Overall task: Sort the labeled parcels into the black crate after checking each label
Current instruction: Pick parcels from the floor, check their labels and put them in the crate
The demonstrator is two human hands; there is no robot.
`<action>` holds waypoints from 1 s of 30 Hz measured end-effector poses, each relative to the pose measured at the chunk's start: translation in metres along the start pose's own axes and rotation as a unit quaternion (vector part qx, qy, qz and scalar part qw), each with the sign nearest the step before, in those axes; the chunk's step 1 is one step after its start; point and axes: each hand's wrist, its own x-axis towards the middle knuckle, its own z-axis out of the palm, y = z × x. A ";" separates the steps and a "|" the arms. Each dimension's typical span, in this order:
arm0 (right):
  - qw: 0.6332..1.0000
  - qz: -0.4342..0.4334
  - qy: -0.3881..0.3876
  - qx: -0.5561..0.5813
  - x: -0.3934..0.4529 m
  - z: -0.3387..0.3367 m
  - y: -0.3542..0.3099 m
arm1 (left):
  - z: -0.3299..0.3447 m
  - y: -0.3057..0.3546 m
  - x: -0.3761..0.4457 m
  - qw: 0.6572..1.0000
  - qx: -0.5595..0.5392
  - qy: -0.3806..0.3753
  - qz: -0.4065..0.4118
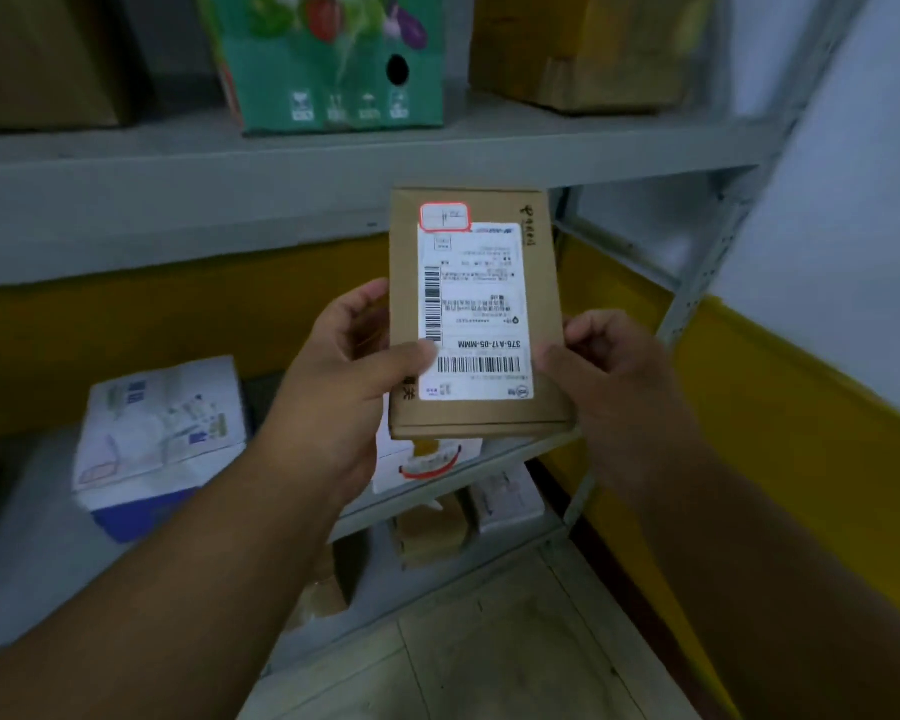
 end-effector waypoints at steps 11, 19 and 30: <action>0.968 0.069 -0.243 0.013 -0.067 0.054 -0.015 | -0.020 -0.012 -0.162 0.959 0.007 0.255 0.124; 0.927 0.101 -0.358 0.044 -0.190 0.096 -0.017 | -0.050 -0.020 -0.306 0.912 0.062 0.377 0.149; 0.857 0.023 -0.496 0.139 -0.492 0.194 -0.094 | -0.102 0.021 -0.627 0.789 0.140 0.568 0.188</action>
